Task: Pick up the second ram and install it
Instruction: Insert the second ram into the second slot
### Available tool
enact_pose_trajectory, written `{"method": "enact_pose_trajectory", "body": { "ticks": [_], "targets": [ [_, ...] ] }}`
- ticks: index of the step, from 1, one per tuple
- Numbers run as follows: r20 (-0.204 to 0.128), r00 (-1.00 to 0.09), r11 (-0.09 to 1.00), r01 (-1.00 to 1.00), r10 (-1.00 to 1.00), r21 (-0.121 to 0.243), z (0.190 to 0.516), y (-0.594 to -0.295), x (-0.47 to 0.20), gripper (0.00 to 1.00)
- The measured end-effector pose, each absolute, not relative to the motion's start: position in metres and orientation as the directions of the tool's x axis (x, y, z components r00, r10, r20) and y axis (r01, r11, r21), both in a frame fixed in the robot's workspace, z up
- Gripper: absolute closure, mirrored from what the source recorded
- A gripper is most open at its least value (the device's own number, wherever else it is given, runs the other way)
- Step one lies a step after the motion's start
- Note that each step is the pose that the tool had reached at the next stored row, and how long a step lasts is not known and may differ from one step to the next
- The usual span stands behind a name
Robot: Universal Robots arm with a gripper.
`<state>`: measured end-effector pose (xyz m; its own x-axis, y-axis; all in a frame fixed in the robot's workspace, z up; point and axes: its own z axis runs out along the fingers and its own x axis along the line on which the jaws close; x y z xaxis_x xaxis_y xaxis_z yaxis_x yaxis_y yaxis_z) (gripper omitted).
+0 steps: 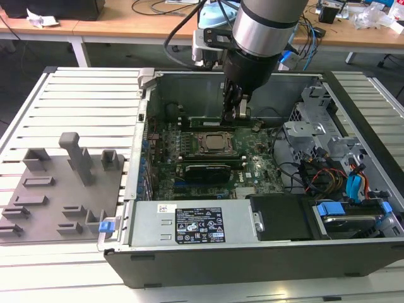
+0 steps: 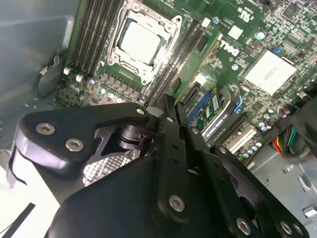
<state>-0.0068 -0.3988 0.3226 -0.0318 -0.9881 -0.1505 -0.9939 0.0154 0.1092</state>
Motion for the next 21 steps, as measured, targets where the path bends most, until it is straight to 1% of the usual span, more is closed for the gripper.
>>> {"method": "enact_pose_trajectory", "body": {
  "ticks": [21],
  "targets": [
    [-0.152, -0.032, 0.015, -0.994, -0.988, 0.109, 0.305, -0.399, -0.007, 0.87]
  ]
}}
